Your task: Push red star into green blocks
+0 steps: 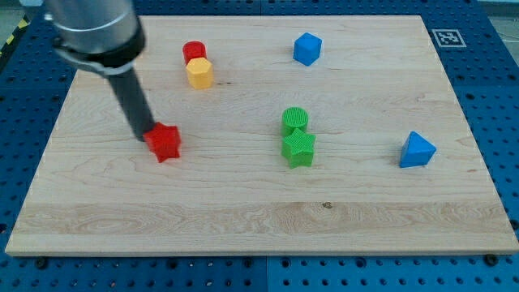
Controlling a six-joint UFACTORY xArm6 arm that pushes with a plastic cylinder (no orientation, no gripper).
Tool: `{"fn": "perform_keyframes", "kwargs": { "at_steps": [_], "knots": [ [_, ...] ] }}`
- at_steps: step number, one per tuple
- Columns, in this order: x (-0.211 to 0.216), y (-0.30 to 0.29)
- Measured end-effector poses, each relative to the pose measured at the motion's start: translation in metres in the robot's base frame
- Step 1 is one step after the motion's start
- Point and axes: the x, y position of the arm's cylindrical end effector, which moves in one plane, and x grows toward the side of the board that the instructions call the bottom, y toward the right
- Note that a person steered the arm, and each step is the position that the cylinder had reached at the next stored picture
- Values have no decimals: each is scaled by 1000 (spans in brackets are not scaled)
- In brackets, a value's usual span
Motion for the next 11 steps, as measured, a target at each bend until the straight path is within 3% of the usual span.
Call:
{"fn": "perform_keyframes", "kwargs": {
  "at_steps": [5,6,8,9,11],
  "knots": [
    [6,-67],
    [27,-68],
    [23,87],
    [23,131],
    [-12,111]
  ]
}}
